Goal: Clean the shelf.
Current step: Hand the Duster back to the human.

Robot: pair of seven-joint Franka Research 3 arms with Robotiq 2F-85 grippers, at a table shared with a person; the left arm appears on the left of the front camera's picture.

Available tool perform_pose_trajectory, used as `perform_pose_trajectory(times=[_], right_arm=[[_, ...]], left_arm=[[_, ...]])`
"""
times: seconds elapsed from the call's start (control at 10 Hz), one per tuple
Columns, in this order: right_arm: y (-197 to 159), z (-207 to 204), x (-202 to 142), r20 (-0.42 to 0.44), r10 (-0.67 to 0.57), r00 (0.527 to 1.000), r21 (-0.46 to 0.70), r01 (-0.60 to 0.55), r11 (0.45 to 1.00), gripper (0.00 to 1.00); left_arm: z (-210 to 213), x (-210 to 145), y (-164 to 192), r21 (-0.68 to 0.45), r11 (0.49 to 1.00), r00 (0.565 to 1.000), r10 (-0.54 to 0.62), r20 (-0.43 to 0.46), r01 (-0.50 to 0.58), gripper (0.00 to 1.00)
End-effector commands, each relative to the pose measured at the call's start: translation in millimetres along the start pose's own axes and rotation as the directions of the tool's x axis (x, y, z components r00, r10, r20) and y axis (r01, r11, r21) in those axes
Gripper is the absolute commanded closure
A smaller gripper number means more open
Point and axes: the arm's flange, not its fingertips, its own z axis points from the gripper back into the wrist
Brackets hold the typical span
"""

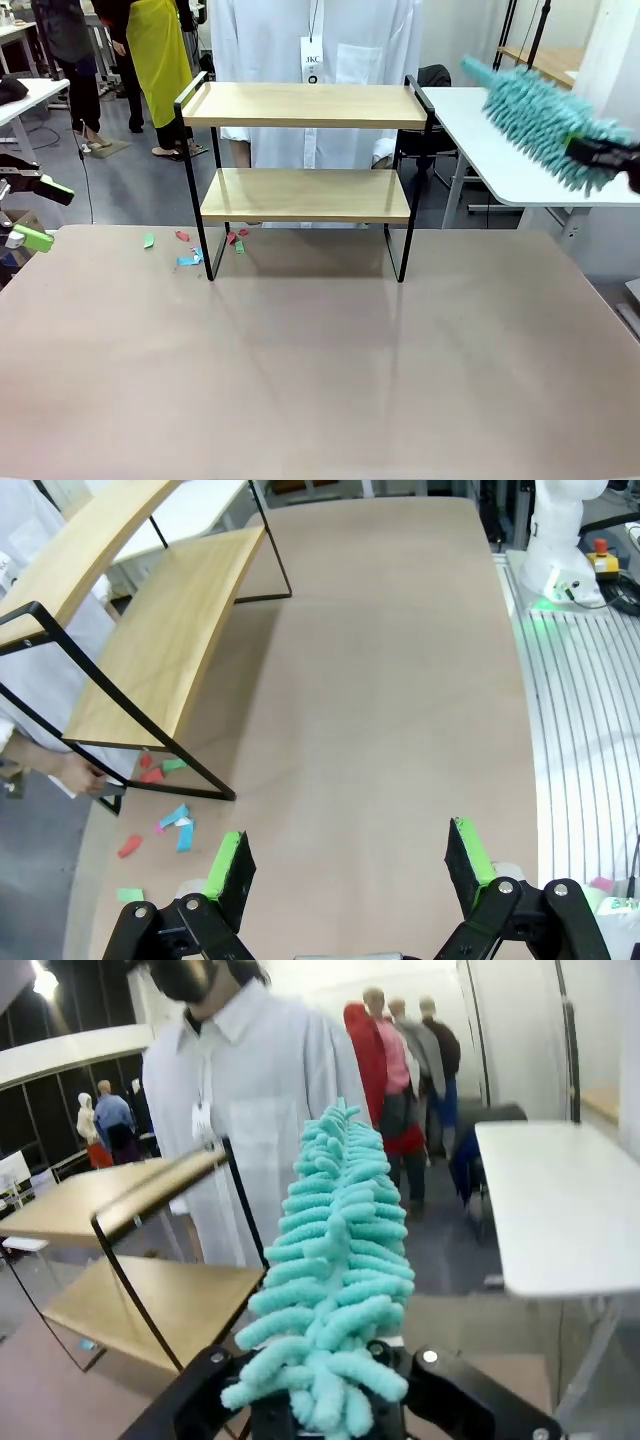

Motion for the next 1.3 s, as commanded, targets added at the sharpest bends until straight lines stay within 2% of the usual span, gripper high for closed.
perform_pose_trajectory(times=[0.0,0.2,0.3,1.2], right_arm=[[11,54,-67,-0.044,-0.047,0.998,-0.038,0.045,0.998,0.84],[12,52,-72,-0.047,-0.047,0.998,-0.075,0.043,0.996,0.84],[-3,-8,-30,-0.073,-0.059,0.996,-0.017,0.058,0.998,0.84],[-3,-8,-30,-0.073,-0.059,0.996,-0.017,0.058,0.998,0.84]], left_arm=[[0,0,1,0.001,1.000,0.999,-0.018,0.028,0.018,0.00],[0,0,1,0.001,1.000,0.999,-0.018,0.028,0.018,0.00],[0,0,1,0.001,1.000,0.999,-0.018,0.028,0.018,0.00],[0,0,1,0.001,1.000,0.999,-0.018,0.028,0.018,0.00]])
